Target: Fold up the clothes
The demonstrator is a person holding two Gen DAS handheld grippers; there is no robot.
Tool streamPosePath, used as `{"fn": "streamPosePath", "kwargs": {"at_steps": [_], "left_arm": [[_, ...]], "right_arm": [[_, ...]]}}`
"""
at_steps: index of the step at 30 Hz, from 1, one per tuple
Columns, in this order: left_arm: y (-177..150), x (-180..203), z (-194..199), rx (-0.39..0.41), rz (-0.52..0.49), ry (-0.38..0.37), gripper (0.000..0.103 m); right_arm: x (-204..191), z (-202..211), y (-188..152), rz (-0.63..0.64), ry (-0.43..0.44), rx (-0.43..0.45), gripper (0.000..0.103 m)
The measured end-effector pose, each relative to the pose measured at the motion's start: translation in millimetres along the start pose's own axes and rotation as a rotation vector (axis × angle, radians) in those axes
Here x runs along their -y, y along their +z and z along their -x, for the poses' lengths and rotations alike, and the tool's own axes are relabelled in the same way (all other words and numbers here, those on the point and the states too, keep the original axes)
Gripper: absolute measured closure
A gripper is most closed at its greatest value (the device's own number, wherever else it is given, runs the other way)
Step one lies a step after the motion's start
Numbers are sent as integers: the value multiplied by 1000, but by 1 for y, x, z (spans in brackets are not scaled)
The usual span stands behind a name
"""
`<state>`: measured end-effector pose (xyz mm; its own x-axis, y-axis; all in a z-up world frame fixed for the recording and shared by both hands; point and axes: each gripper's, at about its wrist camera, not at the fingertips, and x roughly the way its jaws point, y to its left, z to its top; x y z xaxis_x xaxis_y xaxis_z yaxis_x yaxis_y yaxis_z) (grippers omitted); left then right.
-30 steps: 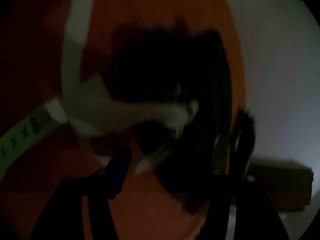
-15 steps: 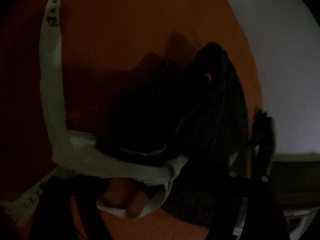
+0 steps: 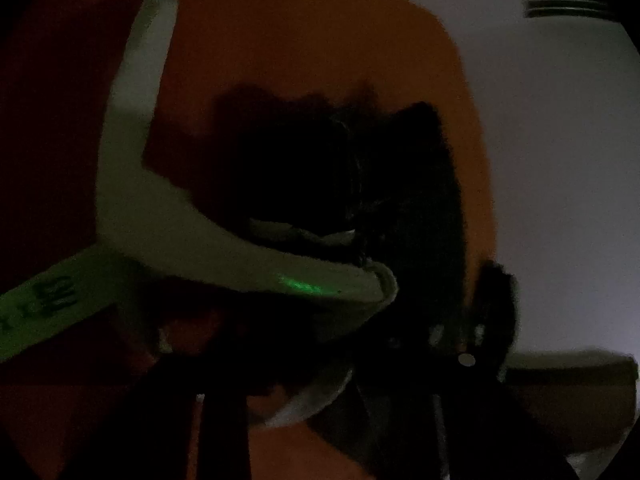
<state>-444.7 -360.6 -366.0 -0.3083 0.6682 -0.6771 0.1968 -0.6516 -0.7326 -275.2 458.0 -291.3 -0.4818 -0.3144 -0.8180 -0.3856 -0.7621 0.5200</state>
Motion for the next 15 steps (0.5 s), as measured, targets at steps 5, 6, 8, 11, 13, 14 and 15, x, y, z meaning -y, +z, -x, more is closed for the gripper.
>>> {"fn": "streamPosePath", "kwargs": {"at_steps": [5,6,8,11,13,14,15], "left_arm": [[9,-18,52,30,-51,-152,78],[17,-29,49,30,-42,-159,78],[45,-63,32,0,38,-208,78],[46,-86,20,-68,30,-271,75],[38,-76,20,-72,-34,-239,70],[37,-73,19,-75,-35,-227,64],[36,-70,18,-78,-19,-219,59]], "right_arm": [[3,10,-4,-12,42,14,41],[5,10,-5,-9,50,14,41],[10,11,-4,-1,56,21,41],[22,12,5,-30,89,31,41],[29,18,20,-31,89,54,41],[32,21,27,-31,89,66,40],[36,25,35,-30,84,86,38]]}}
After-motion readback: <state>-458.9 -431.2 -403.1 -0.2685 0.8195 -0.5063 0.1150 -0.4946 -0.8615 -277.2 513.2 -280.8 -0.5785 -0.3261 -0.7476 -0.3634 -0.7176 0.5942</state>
